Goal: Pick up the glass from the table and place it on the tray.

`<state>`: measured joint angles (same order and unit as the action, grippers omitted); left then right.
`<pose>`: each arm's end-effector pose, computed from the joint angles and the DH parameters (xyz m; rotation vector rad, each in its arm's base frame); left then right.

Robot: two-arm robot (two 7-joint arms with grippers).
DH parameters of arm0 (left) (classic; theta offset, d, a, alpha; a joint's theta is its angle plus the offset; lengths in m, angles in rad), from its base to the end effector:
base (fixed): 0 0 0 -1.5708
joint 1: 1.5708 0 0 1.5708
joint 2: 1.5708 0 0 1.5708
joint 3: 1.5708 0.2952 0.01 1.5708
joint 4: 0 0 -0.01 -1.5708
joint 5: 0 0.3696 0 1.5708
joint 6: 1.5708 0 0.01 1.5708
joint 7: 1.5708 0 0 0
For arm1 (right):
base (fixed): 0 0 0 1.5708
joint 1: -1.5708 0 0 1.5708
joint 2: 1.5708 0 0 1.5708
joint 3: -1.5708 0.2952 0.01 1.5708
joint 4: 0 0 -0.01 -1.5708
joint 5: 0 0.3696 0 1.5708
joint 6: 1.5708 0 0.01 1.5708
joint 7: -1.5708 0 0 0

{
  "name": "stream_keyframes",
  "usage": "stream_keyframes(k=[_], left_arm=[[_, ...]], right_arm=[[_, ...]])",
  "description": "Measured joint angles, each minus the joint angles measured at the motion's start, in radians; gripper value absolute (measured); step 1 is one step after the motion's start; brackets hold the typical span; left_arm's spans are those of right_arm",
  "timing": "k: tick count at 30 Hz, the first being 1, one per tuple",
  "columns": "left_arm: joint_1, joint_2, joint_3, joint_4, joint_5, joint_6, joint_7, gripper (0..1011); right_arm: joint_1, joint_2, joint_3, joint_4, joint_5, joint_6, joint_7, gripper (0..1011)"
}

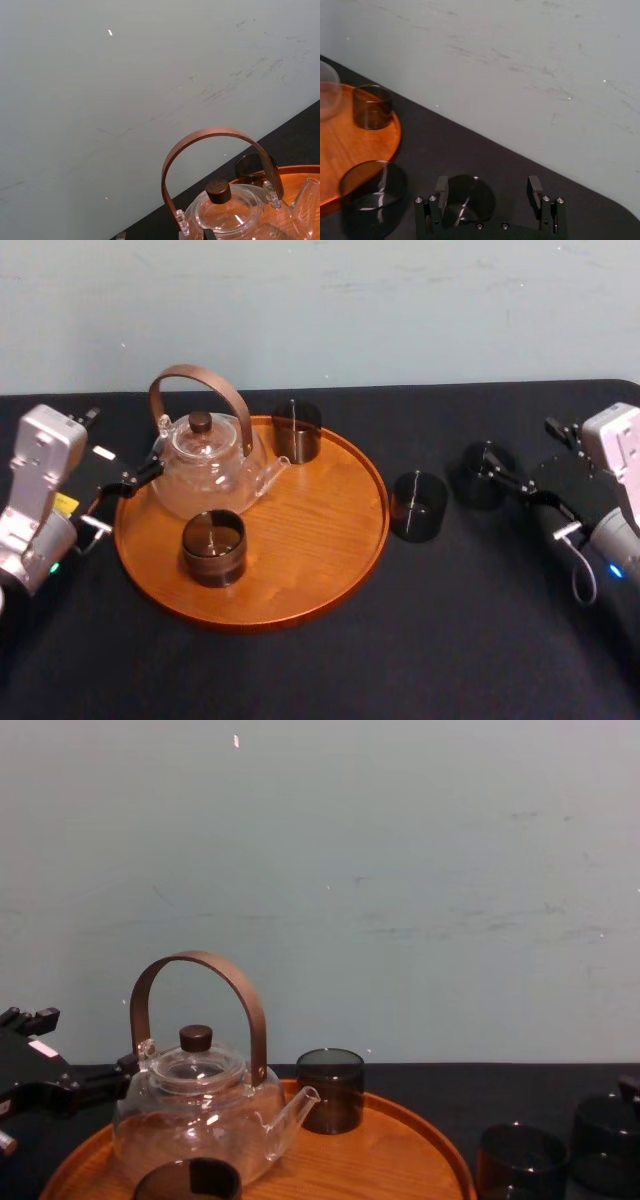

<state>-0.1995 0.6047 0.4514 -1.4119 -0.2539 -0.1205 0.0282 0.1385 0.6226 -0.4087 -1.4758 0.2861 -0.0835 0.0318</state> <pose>0.4164 0.0696 -0.3181 0.3046 -0.2850 1.2479 0.4023 -0.0737 -0.3135 -0.3077 -0.2287 -1.2048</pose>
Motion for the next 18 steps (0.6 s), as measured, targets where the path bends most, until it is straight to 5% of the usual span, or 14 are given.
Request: stream_keyframes(k=[18], left_arm=[[0.000, 0.000, 0.000, 0.000, 0.000, 0.000, 0.000, 1001]], right_arm=[[-0.089, 0.001, 0.005, -0.118, -0.002, 0.075, 0.067, 1002]])
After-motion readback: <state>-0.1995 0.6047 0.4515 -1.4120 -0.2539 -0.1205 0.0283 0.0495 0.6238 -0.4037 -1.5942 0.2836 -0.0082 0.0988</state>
